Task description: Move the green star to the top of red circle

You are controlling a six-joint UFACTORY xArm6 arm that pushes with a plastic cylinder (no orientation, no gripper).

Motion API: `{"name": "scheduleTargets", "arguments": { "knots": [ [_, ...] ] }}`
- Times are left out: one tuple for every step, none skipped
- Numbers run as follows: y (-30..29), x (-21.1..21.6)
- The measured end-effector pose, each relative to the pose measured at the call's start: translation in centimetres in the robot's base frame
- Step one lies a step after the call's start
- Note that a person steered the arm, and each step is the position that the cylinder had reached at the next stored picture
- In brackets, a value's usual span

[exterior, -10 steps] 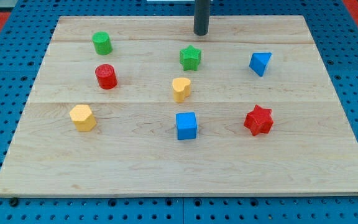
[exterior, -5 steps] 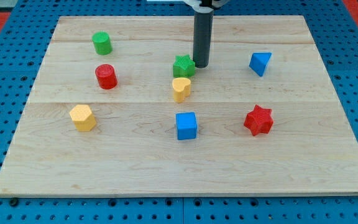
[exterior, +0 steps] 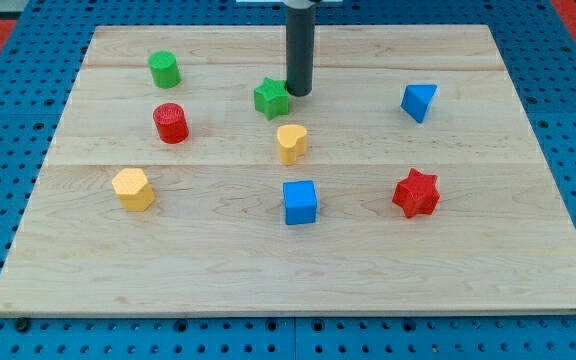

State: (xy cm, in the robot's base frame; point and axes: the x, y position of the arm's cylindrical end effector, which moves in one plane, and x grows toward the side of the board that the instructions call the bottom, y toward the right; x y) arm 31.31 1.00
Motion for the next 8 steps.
{"name": "scheduleTargets", "arguments": {
  "knots": [
    [0.1, 0.0],
    [0.1, 0.0],
    [0.3, 1.2],
    [0.4, 1.9],
    [0.4, 1.9],
    [-0.3, 1.8],
    [-0.9, 2.9],
    [-1.8, 3.9]
  ]
}}
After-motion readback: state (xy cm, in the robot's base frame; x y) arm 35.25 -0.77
